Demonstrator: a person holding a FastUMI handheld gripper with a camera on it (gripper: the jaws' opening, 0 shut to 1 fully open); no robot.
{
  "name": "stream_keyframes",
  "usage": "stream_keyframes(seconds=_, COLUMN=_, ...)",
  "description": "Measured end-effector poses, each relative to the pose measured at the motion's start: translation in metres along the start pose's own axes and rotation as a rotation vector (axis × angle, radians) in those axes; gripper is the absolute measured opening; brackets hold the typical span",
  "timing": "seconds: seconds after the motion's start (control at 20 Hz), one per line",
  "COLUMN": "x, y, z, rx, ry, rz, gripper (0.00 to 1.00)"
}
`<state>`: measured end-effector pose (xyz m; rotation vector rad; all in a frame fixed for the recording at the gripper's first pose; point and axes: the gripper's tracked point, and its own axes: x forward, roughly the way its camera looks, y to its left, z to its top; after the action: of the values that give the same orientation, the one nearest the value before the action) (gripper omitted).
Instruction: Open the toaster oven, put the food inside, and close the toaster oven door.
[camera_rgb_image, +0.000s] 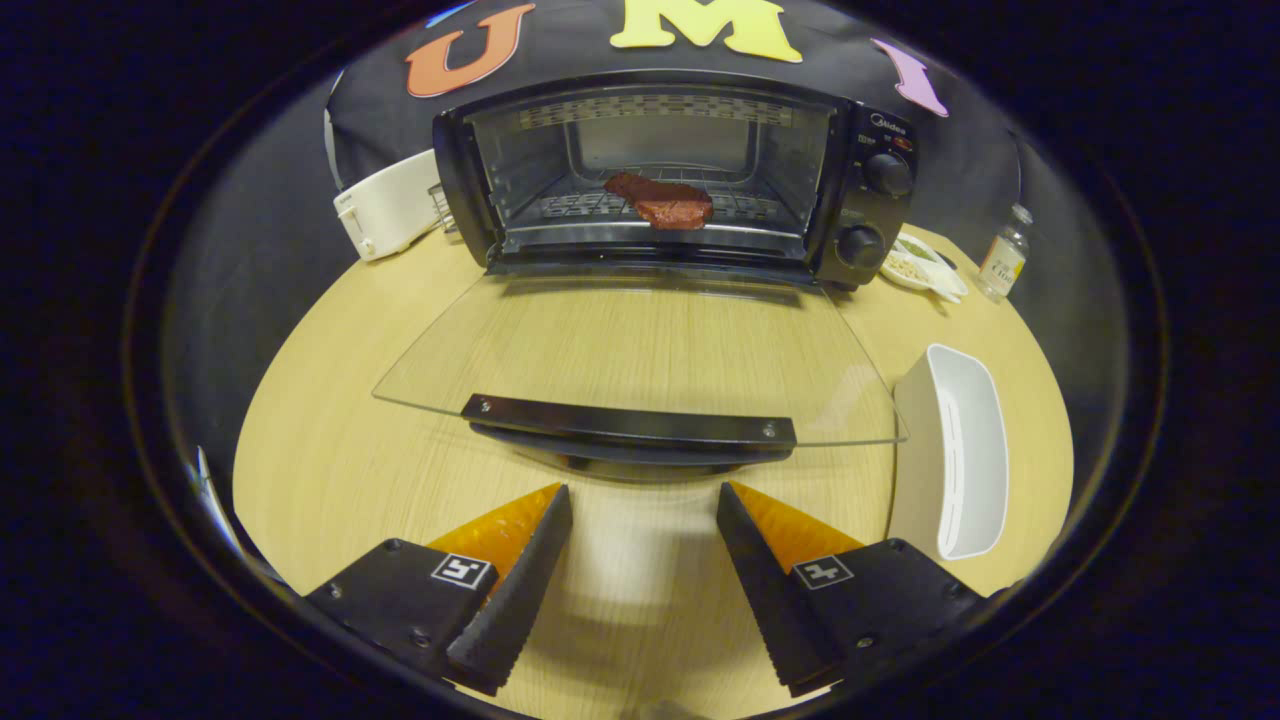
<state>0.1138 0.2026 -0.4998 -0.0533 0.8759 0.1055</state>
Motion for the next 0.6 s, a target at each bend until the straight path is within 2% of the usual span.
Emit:
stream_keyframes(seconds=0.3, x=-0.004, y=0.002, z=0.009, rx=0.012, ry=-0.003, rz=0.009, gripper=0.94)
stream_keyframes(seconds=0.6, x=-0.028, y=0.002, z=0.041, rx=-0.003, ry=-0.059, rz=0.018, gripper=0.95)
